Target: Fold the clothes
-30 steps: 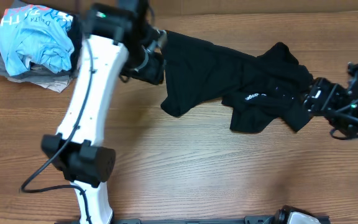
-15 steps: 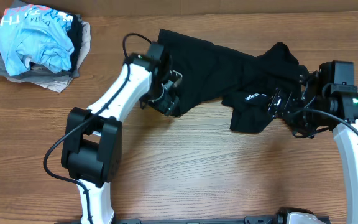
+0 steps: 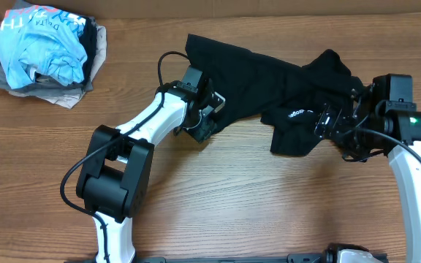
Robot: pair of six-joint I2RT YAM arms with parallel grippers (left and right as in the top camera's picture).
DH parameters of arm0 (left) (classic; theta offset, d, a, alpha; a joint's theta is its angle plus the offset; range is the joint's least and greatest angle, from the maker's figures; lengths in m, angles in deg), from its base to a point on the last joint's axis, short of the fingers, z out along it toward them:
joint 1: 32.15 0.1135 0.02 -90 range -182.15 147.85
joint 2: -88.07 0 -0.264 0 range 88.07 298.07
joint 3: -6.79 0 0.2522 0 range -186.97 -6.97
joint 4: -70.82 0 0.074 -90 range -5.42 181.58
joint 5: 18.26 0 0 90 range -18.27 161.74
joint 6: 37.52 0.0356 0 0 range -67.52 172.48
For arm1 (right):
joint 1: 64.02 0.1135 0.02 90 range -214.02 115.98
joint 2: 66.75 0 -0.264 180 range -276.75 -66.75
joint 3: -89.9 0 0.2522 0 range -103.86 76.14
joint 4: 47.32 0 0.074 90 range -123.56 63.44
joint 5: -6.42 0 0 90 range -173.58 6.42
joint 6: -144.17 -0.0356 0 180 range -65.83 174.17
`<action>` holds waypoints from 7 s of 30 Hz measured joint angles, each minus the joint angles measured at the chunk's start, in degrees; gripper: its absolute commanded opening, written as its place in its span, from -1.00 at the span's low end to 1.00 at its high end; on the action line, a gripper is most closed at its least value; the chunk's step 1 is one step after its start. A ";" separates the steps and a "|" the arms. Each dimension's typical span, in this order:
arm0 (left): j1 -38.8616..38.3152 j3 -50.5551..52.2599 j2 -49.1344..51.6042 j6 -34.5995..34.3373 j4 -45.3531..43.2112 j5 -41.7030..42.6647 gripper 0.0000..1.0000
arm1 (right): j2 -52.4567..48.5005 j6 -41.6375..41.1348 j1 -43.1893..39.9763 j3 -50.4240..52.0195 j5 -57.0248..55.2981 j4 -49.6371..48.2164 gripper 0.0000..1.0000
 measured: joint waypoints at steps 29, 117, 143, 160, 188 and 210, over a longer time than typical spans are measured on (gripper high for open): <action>4.66 -45.38 0.24 -16.11 33.07 10.75 -0.92 | -12.63 -13.38 15.47 21.20 -19.08 -34.36 0.55; 12.98 -48.28 9.57 -21.33 28.44 0.11 -0.92 | -23.98 -6.88 5.62 1.86 -12.22 -19.26 -0.63; 17.38 -73.42 -5.27 -17.00 38.88 0.74 -0.92 | -3.54 -0.79 -17.29 -47.80 -10.97 17.59 -0.93; 17.44 -75.45 -32.70 -15.98 45.40 -5.14 -0.92 | 3.58 3.61 -26.67 -74.88 -8.68 29.31 -0.93; 17.51 -62.82 10.88 -19.43 47.71 -8.85 -0.92 | -24.44 16.11 -13.00 -36.92 -0.42 8.39 -0.92; 17.51 -62.16 25.00 -20.09 12.76 -9.66 -0.92 | -40.41 6.47 -7.19 -37.88 -0.52 -7.26 -0.92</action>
